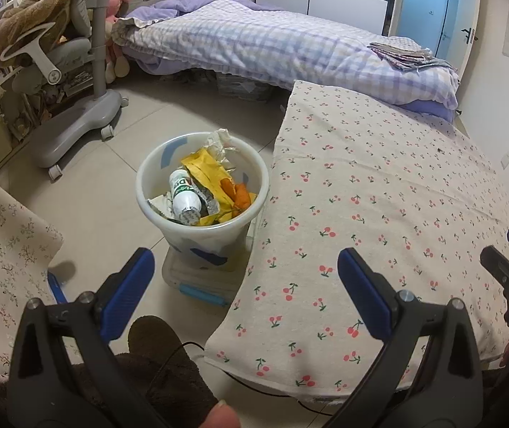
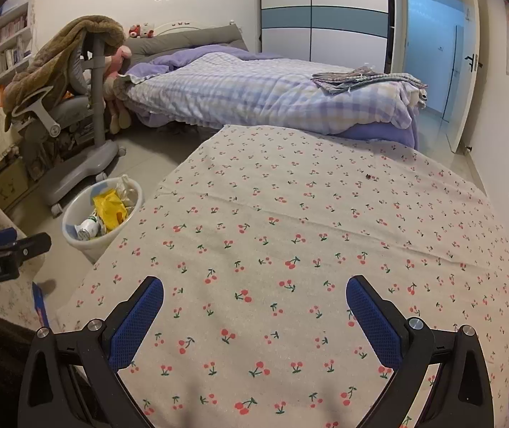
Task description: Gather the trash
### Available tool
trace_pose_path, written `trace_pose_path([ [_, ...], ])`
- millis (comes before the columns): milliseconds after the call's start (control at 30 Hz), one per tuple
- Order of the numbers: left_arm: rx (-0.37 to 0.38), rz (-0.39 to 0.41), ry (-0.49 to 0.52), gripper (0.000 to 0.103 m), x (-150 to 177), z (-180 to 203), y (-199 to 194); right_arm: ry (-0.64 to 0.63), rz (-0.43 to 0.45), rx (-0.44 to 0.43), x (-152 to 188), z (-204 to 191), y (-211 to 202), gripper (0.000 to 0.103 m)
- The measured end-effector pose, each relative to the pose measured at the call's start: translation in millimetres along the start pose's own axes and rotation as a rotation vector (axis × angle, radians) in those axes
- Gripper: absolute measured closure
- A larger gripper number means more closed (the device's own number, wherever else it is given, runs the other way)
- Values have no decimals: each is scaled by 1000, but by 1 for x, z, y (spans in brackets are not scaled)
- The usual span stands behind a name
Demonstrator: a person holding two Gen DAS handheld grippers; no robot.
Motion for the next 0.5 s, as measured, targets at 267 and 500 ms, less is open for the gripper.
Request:
trace_pose_path([
  [267, 8, -2, 6, 1, 2, 4, -1, 19, -8, 4, 0, 2, 2, 0],
  [500, 9, -4, 8, 1, 3, 5, -1, 35, -7, 5, 0, 5, 1, 0],
])
Point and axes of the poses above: each gripper's, at about its wrist camera, not at the fingertips, and y roughly the way its jaws point, z to its right, x to its underside, the point moved 7 cm from there along y, roughly the way its jaws point, and after that the axes turned 8 degrees about z, right-handed, at the moved point
